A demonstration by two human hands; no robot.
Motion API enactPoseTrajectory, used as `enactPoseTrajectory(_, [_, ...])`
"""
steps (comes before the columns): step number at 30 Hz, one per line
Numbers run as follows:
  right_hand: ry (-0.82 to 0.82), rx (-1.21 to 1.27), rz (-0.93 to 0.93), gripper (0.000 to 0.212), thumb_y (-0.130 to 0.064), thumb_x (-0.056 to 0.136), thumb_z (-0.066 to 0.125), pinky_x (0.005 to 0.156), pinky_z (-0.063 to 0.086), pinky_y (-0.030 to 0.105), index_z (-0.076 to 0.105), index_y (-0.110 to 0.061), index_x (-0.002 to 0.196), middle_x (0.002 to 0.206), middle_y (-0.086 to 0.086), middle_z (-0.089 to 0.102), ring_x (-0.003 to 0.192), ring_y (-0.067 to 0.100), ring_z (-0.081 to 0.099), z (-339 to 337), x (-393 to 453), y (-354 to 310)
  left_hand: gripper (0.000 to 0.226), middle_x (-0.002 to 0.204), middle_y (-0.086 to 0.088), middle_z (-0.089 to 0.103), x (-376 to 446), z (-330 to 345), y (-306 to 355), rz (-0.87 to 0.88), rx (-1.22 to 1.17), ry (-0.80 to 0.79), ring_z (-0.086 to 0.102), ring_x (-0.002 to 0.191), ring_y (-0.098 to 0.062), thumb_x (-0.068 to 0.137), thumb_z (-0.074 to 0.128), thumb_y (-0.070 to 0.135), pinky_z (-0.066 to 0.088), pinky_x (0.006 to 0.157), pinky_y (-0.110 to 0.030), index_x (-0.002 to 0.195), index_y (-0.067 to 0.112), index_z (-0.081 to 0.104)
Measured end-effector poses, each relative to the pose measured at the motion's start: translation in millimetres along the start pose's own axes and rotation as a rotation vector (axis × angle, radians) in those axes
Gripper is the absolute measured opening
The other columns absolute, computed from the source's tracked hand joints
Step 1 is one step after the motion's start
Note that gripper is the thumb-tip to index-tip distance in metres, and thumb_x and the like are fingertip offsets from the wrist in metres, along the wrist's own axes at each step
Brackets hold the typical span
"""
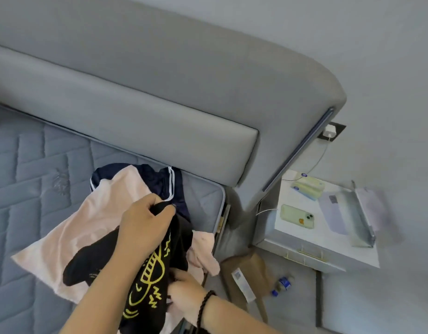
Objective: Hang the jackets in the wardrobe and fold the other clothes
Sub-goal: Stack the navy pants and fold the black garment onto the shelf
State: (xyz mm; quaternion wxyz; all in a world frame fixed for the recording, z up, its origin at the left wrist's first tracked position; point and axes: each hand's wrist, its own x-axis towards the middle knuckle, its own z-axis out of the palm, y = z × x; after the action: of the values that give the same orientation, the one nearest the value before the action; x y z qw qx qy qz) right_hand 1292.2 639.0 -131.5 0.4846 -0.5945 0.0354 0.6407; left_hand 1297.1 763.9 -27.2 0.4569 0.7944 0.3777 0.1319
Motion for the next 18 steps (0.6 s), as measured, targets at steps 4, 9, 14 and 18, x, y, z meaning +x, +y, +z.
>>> enactPoseTrajectory(4, [-0.038, -0.201, 0.126, 0.053, -0.007, 0.097, 0.049, 0.081, 0.053, 0.028, 0.027, -0.009, 0.146, 0.105, 0.014, 0.060, 0.077, 0.016, 0.067, 2.6, 56.8, -7.8, 0.019, 0.062, -0.003, 0.058, 56.5, -9.3, -72.8, -0.113, 0.199, -0.014, 0.055, 0.064, -0.019, 0.081, 0.062, 0.024, 0.040, 0.057, -0.031, 0.068, 0.014, 0.054])
enactPoseTrajectory(9, [0.226, -0.435, 0.097, 0.058, -0.008, 0.089, 0.056, 0.082, 0.055, 0.030, 0.035, -0.013, 0.144, 0.133, 0.016, 0.052, 0.101, 0.023, 0.059, -44.2, 133.6, -35.1, 0.015, 0.098, 0.006, 0.063, 105.6, 11.0, -151.7, -0.243, 0.161, -0.077, 0.060, 0.089, -0.016, 0.088, 0.059, 0.016, 0.041, 0.066, -0.019, 0.103, 0.019, 0.059])
enactPoseTrajectory(14, [0.522, -0.488, 0.056, 0.012, -0.008, 0.089, 0.051, 0.055, 0.042, 0.019, 0.061, -0.001, 0.087, 0.084, 0.015, 0.057, 0.085, 0.030, 0.060, -95.4, 213.4, -74.5, 0.045, 0.129, -0.002, 0.058, 131.3, 53.8, -201.3, -0.198, 0.191, -0.241, 0.057, 0.114, -0.019, 0.090, 0.061, 0.019, 0.043, 0.096, -0.028, 0.133, 0.016, 0.050])
enactPoseTrajectory(18, [0.629, -0.325, 0.045, 0.024, -0.006, 0.082, 0.061, 0.055, 0.030, 0.027, 0.042, -0.010, 0.067, 0.071, 0.008, 0.042, 0.066, 0.017, 0.042, -113.0, 272.1, -69.5, 0.054, 0.143, -0.002, 0.045, 137.3, 87.2, -236.0, -0.176, 0.229, -0.432, 0.046, 0.129, -0.019, 0.092, 0.060, 0.021, 0.039, 0.103, -0.027, 0.142, 0.019, 0.041])
